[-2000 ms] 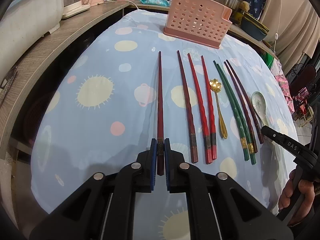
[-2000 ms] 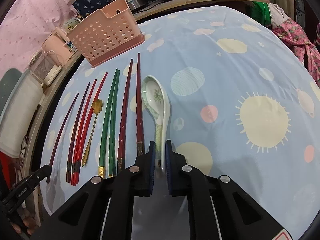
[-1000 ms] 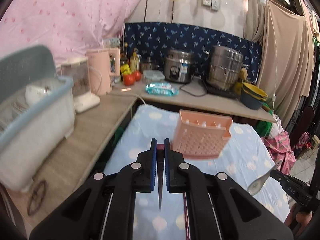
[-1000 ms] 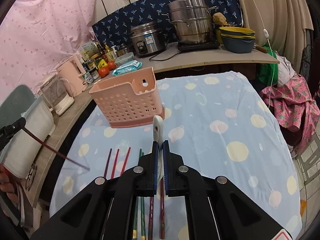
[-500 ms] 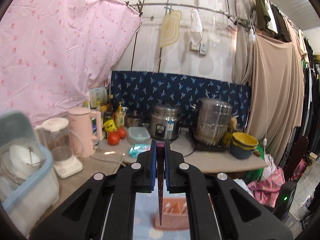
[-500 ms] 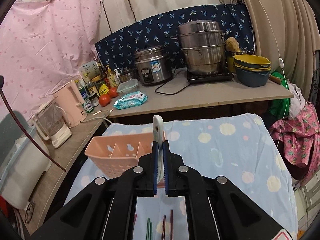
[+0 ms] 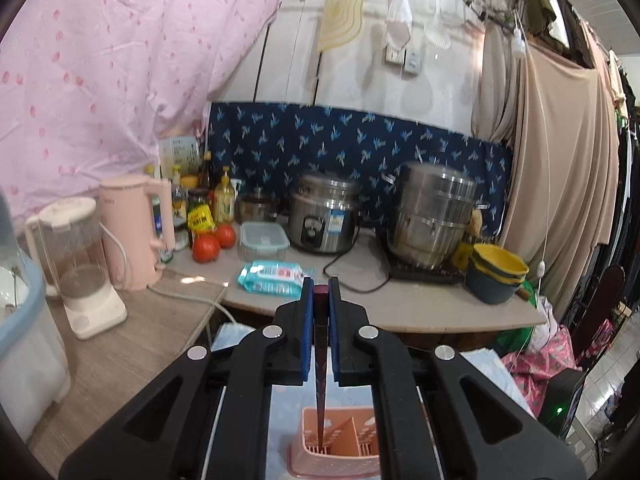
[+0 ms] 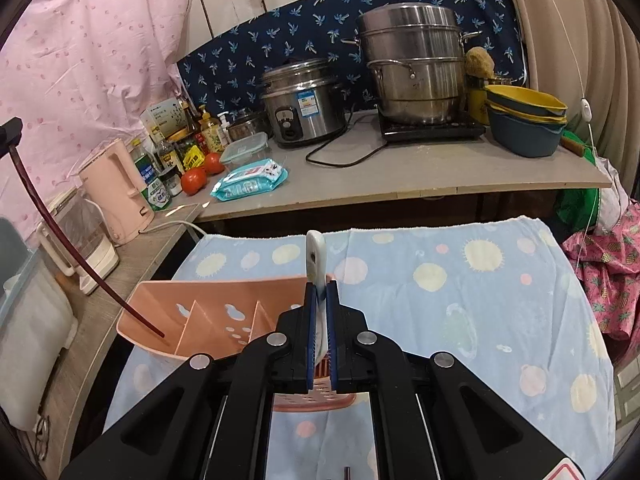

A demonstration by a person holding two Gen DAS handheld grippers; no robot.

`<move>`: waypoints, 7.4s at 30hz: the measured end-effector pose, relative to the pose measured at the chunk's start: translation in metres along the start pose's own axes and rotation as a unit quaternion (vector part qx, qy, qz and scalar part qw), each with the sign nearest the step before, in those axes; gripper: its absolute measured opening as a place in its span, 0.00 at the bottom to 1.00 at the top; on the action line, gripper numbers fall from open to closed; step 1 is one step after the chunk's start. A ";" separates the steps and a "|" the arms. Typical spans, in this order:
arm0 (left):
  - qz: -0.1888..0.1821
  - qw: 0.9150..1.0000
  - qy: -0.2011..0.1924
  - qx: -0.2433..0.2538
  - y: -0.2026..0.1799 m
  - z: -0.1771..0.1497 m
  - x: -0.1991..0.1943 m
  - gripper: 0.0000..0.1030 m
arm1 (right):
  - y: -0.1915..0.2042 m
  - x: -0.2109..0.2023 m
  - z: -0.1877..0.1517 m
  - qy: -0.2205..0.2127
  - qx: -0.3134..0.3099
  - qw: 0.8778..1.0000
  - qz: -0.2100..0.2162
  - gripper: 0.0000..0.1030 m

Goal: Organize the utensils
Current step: 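Drop the chopstick into the pink basket with the left tool while the right tool drops the spoon, then grasp a dark red chopstick with each tool from the row, then lift both dark red chopsticks and insert them into the pink basket, opening both tools, then withdraw both tools from the basket back over the remaining utensils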

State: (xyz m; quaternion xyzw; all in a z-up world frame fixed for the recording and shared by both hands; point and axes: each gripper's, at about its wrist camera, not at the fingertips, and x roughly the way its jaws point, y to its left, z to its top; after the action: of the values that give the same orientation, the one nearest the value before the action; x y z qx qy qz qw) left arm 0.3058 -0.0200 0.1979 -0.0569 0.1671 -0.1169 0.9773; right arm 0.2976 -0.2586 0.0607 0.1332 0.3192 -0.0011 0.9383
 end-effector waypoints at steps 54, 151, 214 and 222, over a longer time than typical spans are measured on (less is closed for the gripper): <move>0.027 0.957 0.288 -0.005 0.013 -0.313 -0.165 0.43 | -0.017 -0.142 -0.277 0.139 -0.016 0.990 -0.030 0.21; -0.032 0.997 0.072 -0.004 -0.002 -0.073 -0.153 0.07 | -0.025 -0.227 -0.063 -0.102 0.036 0.993 0.042 0.07; 0.022 0.991 0.131 -0.014 0.015 -0.137 -0.084 0.43 | -0.001 -0.140 -0.086 -0.039 0.020 0.999 0.031 0.42; 0.028 0.980 0.198 -0.015 0.021 -0.208 -0.110 0.43 | -0.007 -0.156 -0.161 0.019 0.001 1.000 0.001 0.42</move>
State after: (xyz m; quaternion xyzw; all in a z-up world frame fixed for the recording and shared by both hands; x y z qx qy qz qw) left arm 0.1389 0.0121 0.0345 -0.0425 0.3609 -0.0965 0.9266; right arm 0.0770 -0.2384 0.0299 0.1343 0.3369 0.0027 0.9319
